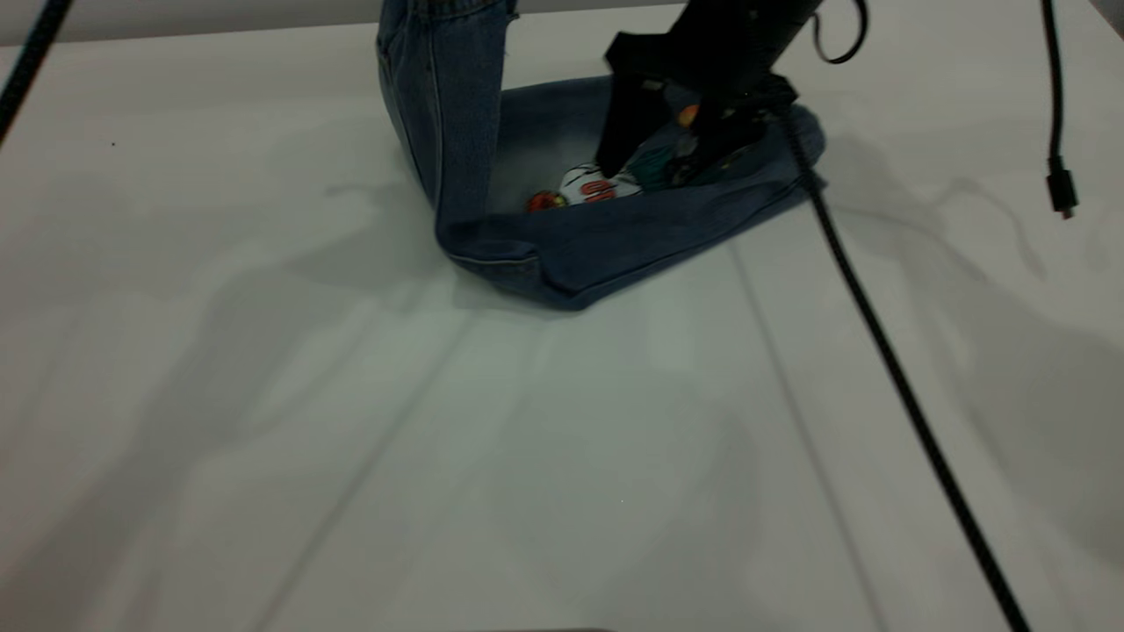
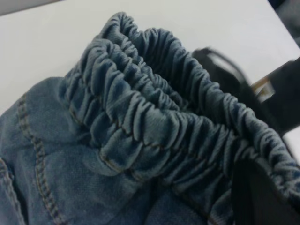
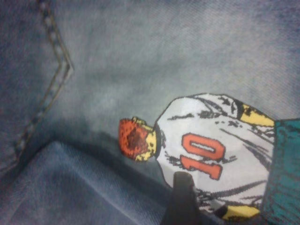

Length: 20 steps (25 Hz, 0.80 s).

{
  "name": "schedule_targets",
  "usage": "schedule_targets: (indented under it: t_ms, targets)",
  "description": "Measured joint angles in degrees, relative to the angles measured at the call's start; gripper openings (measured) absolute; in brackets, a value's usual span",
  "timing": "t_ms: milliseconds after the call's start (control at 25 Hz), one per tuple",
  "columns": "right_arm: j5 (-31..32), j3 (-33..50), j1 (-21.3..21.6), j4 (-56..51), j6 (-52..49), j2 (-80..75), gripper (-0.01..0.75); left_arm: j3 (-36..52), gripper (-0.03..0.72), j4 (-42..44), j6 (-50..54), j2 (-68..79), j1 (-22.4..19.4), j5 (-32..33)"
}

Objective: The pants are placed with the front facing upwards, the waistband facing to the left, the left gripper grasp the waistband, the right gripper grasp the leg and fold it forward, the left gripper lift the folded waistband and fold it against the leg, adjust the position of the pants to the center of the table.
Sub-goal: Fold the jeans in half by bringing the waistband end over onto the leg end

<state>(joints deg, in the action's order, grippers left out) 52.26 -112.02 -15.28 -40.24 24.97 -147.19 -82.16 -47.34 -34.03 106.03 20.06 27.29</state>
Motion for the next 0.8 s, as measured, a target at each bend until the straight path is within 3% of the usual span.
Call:
schedule_targets:
  t_ms: [320, 600, 800]
  targets:
    - [0.55, 0.0, 0.7, 2.46, -0.07, 3.23, 0.49, -0.52, 0.062, -0.12, 0.0, 0.0, 0.58, 0.21]
    - [-0.17, -0.45, 8.05, 4.61, -1.45, 9.63, 0.49, -0.64, 0.062, -0.35, 0.0, 0.13, 1.18, -0.08]
    - [0.66, -0.45, 12.45, 4.67, -1.74, 13.08, 0.49, -0.74, 0.062, -0.58, 0.0, 3.31, 4.74, -4.73]
